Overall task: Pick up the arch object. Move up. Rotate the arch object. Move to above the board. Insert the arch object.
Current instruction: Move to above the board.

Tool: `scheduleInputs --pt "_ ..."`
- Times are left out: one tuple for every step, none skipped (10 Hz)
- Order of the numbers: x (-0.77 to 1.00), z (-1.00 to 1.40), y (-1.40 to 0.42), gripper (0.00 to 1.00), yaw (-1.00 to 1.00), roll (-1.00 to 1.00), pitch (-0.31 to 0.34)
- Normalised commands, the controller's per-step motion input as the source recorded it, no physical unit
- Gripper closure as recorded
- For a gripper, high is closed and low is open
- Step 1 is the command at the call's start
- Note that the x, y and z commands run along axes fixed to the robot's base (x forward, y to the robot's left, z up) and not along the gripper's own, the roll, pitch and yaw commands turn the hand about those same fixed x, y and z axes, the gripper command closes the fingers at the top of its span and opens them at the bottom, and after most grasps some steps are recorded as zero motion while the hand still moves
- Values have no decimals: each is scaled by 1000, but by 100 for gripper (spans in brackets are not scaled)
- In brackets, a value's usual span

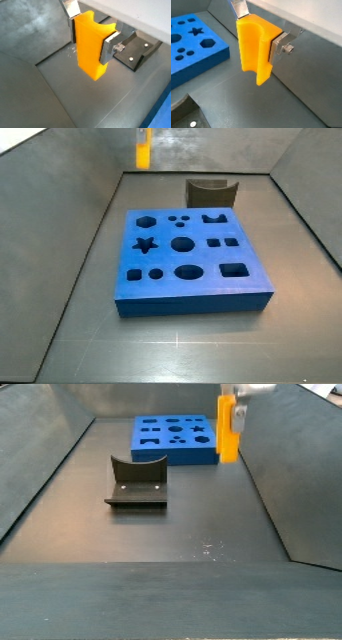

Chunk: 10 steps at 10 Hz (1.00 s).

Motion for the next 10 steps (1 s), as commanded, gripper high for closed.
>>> scheduleInputs --pt "56 1000 63 100 -15 41 80" --pt "49 1000 59 100 -13 37 77" --pt "44 1000 57 100 -13 35 78" --pt "42 1000 53 100 -12 32 80" --pt "37 1000 50 100 -13 30 80" --pt "33 1000 49 100 -13 29 79" --pt "29 1000 46 100 -14 27 81" --pt "23 1000 44 100 -16 27 81" --pt "19 896 38 100 -17 27 80" --pt "14 809 33 100 -18 28 82"
